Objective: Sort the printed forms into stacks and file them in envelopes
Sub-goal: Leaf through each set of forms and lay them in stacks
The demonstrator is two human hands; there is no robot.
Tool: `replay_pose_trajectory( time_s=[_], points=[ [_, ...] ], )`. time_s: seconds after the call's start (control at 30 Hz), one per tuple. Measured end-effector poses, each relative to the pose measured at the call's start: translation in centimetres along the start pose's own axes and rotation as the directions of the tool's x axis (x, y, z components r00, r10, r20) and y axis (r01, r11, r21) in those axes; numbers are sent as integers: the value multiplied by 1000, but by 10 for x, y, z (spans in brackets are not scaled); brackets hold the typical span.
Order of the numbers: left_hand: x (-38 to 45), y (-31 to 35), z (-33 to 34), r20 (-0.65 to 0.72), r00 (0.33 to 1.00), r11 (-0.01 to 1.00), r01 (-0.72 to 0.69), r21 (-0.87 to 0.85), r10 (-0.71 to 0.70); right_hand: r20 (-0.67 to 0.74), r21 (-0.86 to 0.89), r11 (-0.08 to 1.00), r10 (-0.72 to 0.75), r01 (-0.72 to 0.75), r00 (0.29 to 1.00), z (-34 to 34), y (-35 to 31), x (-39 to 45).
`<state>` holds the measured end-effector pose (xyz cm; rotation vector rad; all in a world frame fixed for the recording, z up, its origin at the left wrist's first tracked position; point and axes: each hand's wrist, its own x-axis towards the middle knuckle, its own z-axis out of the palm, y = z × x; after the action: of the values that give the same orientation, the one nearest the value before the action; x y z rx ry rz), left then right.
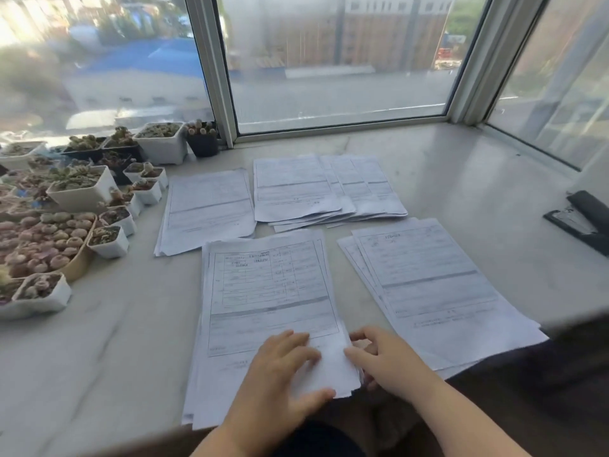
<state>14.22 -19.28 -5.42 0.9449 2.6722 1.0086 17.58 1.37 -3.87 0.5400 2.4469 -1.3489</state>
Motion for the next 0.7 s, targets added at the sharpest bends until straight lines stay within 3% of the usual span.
replay_pose_trajectory(
  time_s=[0.1,0.3,0.53,0.7],
  points=[
    [-5,3,-4,82,996,999,-34,24,32,53,109,994,0,-5,999,2,-1,-6],
    [-13,3,-3,34,999,991,40,-124,-36,220,410,912,-89,-9,972,5,4,-15],
    [-14,-5,-3,42,998,985,57,-165,-50,135,433,901,-84,18,987,16,7,-9],
    [-15,-10,-11,37,999,969,25,-247,-16,3,403,915,-24,20,1000,25,3,-1]
  ],
)
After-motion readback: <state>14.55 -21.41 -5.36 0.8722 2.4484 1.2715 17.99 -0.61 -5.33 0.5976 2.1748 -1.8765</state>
